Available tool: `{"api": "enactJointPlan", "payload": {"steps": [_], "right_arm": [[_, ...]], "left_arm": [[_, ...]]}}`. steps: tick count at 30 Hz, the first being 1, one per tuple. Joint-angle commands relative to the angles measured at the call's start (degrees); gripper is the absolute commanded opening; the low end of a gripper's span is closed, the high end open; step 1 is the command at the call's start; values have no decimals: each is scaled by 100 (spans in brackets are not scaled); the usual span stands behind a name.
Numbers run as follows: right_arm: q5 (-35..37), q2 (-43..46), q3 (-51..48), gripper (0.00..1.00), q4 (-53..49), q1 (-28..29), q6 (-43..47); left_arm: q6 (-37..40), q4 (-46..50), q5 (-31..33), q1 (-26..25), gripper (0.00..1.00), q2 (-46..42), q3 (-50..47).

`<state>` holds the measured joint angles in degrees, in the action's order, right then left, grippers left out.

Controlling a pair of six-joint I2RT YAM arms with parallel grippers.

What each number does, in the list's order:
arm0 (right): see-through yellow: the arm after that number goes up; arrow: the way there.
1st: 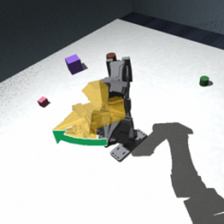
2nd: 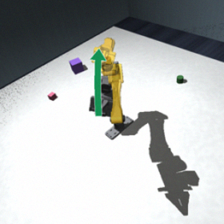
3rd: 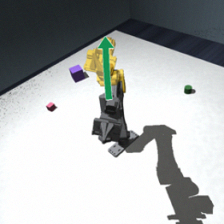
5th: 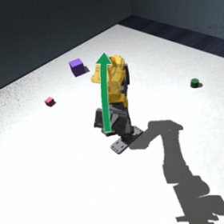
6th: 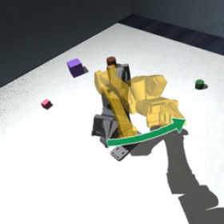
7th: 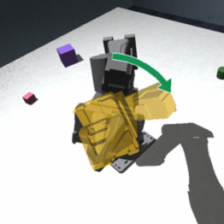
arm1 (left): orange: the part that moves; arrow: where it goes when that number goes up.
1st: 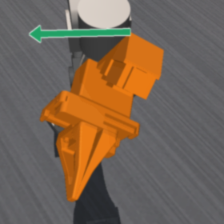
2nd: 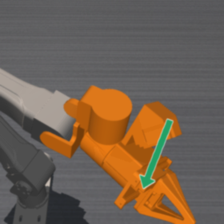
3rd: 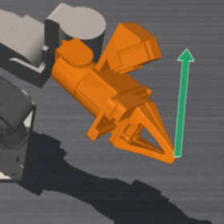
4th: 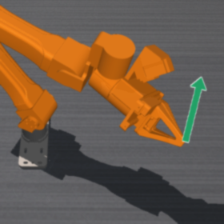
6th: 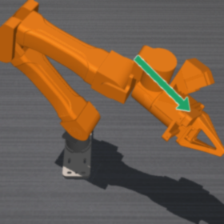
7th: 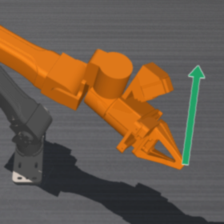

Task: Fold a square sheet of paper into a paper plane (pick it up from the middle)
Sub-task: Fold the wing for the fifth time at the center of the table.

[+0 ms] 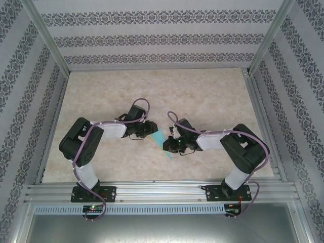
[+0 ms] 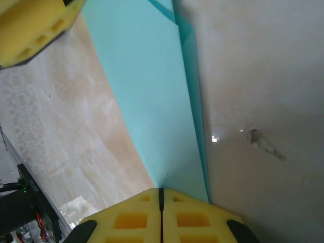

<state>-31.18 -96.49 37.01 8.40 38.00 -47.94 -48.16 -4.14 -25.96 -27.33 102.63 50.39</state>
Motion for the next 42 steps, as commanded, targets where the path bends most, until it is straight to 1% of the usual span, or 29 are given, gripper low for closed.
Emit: {"api": "enactJointPlan", "payload": {"steps": [1,5,10,14,18,20,23,27,30,34,39,42], "right_arm": [[452,-300,-326,6,-956,-9,137],[412,-304,-326,6,-942,3,145],[353,-327,-296,7,-896,5,136],[310,-329,-249,7,-840,3,80],[286,-336,-230,7,-718,5,-19],[297,-339,-214,7,-708,5,-35],[321,-338,-225,7,-676,-3,-76],[325,-366,-230,7,-625,4,-105],[324,-371,-247,7,-586,4,-136],[327,-354,-273,7,-568,5,-148],[315,-360,-287,7,-576,3,-141],[338,-325,-325,7,-612,0,-135]], "left_arm": [[263,209,294,372,40,178,-150],[339,285,215,606,40,135,-105],[526,655,196,785,40,-31,128],[540,866,162,801,40,-425,189],[272,729,102,762,40,-945,-36],[153,617,41,661,39,-1129,-171],[101,630,7,294,35,-1220,-193],[-67,541,27,-336,31,-1078,-129],[-256,423,139,-700,29,-842,-100],[-633,-135,79,-894,30,-550,-270],[-854,-587,-105,-1013,30,-86,-310],[-933,-633,28,-1011,30,-6,-413]]}}
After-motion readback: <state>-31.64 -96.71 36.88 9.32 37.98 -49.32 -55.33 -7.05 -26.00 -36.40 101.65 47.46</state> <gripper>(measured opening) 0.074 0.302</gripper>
